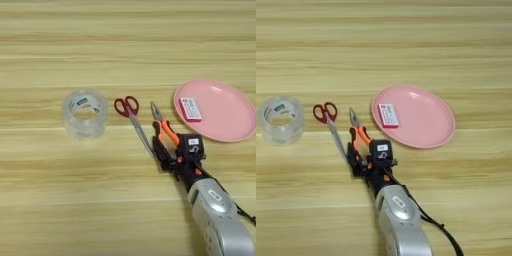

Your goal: Move the objects on the table

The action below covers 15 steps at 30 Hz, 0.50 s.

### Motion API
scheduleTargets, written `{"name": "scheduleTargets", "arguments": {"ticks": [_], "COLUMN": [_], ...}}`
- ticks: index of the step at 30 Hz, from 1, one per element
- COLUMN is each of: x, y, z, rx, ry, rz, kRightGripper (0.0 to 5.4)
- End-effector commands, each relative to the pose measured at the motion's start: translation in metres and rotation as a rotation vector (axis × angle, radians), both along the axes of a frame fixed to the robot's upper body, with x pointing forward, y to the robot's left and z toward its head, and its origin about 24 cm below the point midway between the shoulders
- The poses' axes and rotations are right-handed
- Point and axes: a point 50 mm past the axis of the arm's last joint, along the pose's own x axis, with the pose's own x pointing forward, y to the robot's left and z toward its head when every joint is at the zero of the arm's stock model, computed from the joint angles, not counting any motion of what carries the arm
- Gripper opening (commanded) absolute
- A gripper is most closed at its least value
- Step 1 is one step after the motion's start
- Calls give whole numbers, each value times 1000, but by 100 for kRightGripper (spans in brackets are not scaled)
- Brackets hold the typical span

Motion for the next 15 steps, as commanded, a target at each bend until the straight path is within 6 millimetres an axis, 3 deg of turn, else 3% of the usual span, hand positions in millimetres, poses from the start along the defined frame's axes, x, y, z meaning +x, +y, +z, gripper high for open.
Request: {"name": "scheduleTargets", "arguments": {"ticks": [1, 15], "x": [15, 24], "y": [3, -1], "z": [33, 63], "rx": [13, 20], "ry": [-177, -311], "rz": [11, 13], "kRightGripper": [342, 342]}}
